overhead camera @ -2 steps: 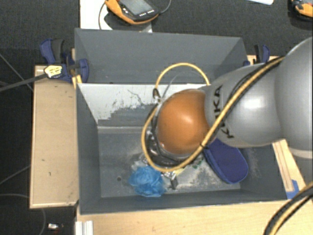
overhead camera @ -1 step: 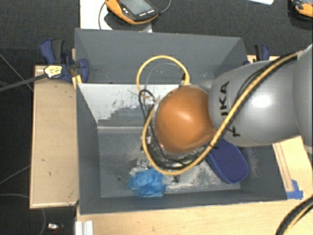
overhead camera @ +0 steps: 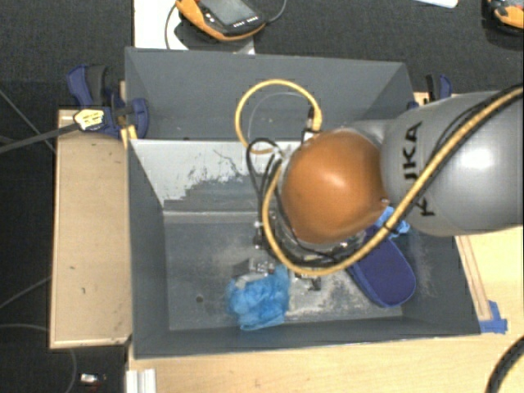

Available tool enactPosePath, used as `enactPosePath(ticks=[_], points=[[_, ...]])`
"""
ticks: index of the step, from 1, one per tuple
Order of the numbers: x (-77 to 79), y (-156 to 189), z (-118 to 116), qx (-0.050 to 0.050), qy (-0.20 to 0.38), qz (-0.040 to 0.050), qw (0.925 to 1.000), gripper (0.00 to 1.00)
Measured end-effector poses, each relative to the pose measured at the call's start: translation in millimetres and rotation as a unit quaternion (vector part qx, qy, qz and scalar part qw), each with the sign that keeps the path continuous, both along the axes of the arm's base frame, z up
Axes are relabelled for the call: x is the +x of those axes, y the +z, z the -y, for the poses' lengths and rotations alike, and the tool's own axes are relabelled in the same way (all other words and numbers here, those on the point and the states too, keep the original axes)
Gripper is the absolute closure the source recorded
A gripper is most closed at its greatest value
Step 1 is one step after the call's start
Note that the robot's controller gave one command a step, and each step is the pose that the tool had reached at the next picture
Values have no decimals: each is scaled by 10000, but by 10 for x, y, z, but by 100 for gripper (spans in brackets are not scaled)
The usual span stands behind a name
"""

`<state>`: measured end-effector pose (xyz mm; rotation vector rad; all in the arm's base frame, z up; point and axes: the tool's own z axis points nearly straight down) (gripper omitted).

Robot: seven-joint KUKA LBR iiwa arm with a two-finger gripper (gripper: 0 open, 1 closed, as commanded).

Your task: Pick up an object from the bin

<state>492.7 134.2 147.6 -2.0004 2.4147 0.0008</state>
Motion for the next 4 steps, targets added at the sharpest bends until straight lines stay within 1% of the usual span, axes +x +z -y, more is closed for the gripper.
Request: enactPosePath(ticks=[1, 2, 3, 4], points=[[-116, -314, -171, 9, 1551, 11, 9879, 0], [-135, -398, -228, 1, 1928, 19, 9812, 0], [-130, -521, -243, 5, 2000, 12, 9798, 0], [-14, -764, -39, 16, 1638, 30, 9865, 0]])
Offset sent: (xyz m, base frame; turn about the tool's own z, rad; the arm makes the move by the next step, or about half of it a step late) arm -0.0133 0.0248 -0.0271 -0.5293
